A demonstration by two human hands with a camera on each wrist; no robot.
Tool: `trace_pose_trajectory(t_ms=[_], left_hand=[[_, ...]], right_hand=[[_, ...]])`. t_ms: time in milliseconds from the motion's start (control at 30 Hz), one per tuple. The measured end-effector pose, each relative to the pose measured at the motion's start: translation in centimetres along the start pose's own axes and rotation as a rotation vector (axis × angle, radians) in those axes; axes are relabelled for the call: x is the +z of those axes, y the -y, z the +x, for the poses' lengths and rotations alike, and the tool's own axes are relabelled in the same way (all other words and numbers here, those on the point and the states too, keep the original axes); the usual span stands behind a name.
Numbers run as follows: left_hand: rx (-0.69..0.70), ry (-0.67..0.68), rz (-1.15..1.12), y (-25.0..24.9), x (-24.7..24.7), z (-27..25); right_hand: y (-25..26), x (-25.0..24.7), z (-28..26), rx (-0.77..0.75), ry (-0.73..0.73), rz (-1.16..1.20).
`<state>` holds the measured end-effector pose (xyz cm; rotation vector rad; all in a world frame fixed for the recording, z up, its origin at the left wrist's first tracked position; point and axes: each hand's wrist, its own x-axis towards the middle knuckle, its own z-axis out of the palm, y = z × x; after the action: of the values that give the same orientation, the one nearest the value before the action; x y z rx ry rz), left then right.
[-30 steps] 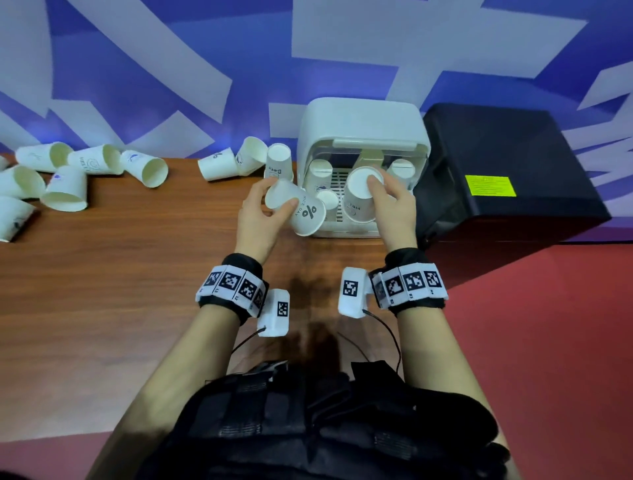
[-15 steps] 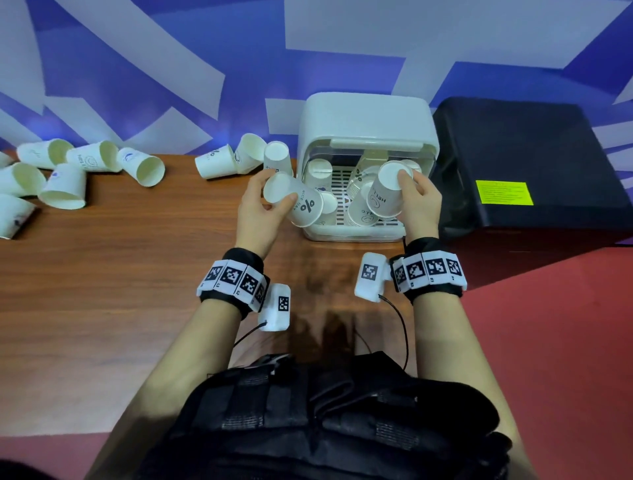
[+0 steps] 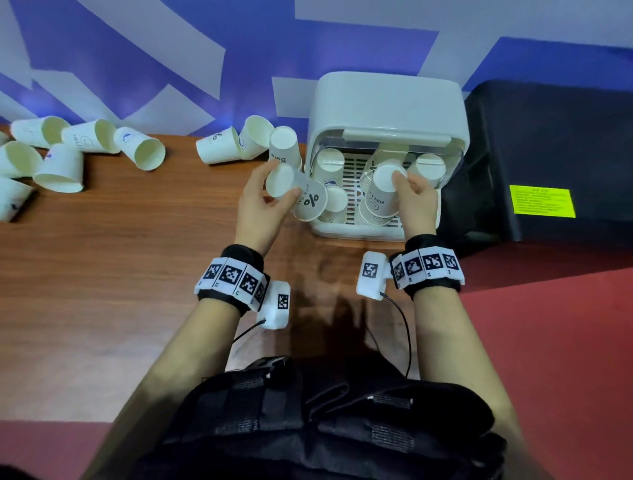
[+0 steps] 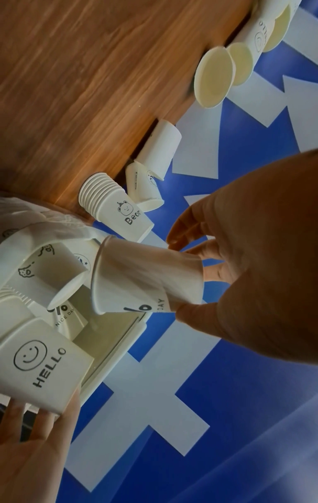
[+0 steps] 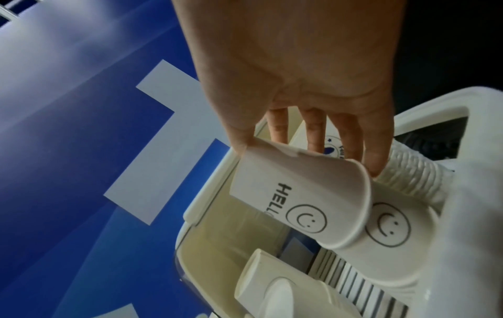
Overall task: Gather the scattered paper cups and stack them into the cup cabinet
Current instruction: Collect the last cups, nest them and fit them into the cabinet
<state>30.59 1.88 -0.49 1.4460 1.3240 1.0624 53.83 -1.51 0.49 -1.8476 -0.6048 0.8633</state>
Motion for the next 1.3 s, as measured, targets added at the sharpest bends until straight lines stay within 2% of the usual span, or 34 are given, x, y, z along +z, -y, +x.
trace_pose_trajectory(t_ms=[233,400,533,700,933,1067,1167,1300], left_hand=[[-0.005,0.030,0.012,0.3,0.5,0.0],[0.046,0.050,-0.003,-0.4,2.0,-0.2],[0.167,0.086,0.051,-1.3,3.9,-0.4],[0.361,0.126,0.246,-2.0,7.0,0.3],[0.454,0.086,0.322,-2.3,10.3,0.5],[0.471,0.038,0.307,-1.8,10.7,0.3],[0.455,0.016,0.318,-1.3,10.6,0.5],[0.418,0.006,0.281,-1.2,11.2,0.9]], right_hand=[[-1.6,0.6,0.4,0.048,0.018,-0.119],[-1.8,0.4,0.6,0.045,0.039,-0.179],[-2.5,0.1,0.5,0.005,0.036,-0.150],[-4.0,-1.7,-0.4,-0.014,-0.058,-0.058],[-3.9,-4.0,-0.2,-0.116,-0.182,-0.034],[-2.8,-3.3,-0.1,-0.250,-0.107,-0.115],[-2.3,-1.9,0.5,-0.369,-0.008,-0.267],[-2.0,-0.6,1.7,-0.297,0.119,-0.411]])
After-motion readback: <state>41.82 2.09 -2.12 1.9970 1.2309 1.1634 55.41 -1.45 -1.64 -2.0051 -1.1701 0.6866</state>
